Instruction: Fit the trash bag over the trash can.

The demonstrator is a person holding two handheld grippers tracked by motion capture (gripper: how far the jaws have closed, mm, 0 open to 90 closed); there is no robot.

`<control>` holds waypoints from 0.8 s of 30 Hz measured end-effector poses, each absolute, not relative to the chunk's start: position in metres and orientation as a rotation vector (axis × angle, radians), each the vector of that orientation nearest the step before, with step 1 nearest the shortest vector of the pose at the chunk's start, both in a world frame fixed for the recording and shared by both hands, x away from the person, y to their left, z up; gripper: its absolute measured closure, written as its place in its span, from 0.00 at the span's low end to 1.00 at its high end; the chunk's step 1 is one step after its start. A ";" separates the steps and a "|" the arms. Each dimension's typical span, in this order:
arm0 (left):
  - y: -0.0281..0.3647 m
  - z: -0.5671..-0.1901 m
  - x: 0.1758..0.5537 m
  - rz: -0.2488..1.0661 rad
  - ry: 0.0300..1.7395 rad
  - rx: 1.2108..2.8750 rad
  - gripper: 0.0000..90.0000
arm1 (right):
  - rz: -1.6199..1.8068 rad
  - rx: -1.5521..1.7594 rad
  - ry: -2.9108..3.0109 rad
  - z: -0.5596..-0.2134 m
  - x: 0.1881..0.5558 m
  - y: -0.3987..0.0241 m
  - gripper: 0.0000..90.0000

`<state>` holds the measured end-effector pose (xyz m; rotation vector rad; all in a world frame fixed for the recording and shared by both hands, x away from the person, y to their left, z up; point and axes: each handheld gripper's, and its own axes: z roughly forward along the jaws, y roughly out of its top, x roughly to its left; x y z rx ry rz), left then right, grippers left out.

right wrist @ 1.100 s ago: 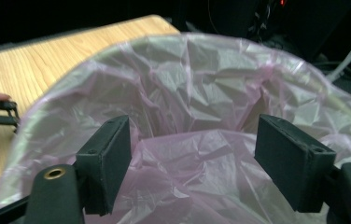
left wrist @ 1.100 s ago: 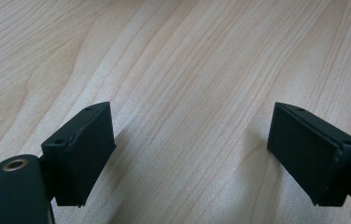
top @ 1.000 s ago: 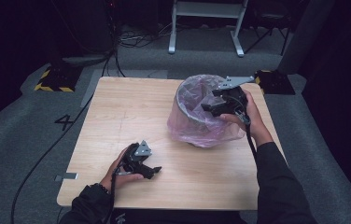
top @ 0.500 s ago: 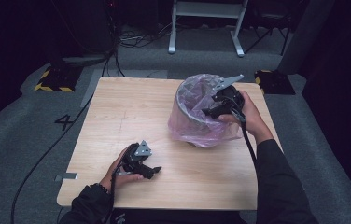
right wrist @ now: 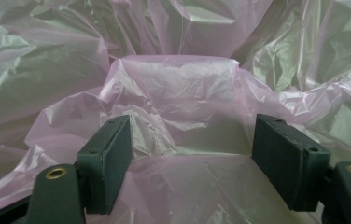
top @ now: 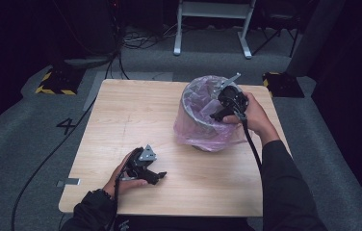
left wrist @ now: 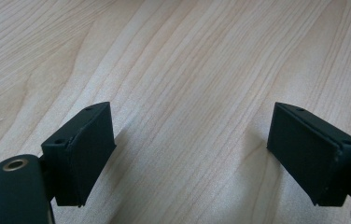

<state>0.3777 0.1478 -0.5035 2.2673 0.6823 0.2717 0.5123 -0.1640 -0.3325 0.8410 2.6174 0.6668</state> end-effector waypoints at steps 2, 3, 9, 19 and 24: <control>0.148 -0.504 0.378 0.271 0.682 2.267 0.16 | 0.646 0.848 2.630 -0.333 0.513 -0.163 0.31; 0.148 -0.504 0.378 0.271 0.680 2.269 0.16 | 0.627 0.848 2.637 -0.333 0.514 -0.163 0.31; 0.148 -0.504 0.378 0.269 0.678 2.269 0.16 | 0.612 0.860 2.637 -0.333 0.515 -0.162 0.30; 0.148 -0.504 0.377 0.266 0.670 2.272 0.16 | 0.597 0.876 2.632 -0.334 0.516 -0.162 0.30; 0.148 -0.504 0.377 0.266 0.669 2.272 0.16 | 0.537 0.910 2.653 -0.335 0.518 -0.160 0.30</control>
